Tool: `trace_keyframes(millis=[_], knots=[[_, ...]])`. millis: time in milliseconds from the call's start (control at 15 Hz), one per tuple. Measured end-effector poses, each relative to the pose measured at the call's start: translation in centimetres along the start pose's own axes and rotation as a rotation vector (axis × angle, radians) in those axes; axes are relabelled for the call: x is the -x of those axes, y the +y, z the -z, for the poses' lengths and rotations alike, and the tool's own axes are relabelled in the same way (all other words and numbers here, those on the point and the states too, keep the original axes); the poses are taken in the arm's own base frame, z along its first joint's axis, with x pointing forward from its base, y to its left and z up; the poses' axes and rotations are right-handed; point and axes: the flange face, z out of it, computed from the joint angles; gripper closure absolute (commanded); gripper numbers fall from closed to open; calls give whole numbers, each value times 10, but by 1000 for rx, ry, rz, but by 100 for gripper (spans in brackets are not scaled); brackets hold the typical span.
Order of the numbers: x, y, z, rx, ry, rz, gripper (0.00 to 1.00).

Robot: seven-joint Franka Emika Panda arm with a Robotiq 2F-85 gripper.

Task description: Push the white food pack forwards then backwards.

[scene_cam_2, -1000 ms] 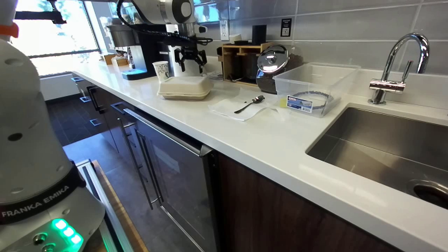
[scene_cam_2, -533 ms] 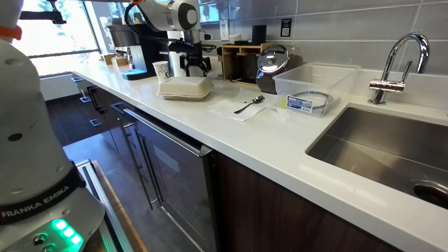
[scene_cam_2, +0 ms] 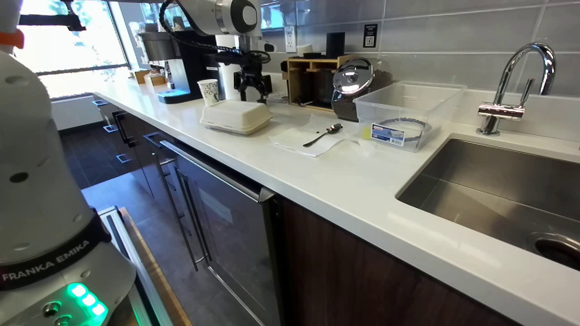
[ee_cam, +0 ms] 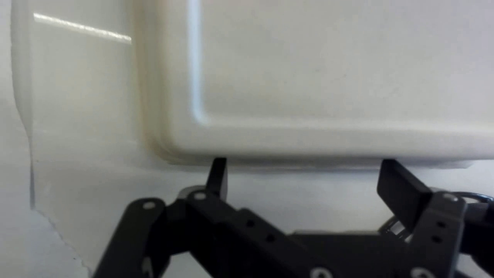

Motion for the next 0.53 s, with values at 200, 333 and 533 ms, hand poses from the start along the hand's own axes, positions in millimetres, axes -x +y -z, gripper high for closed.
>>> trace_keyframes(millis=[200,333,533], knots=[[14,7,0,5,-15,-84,0],[24,12,0,4,-27,-146,0],[40,20,2,0,-42,-239,0]])
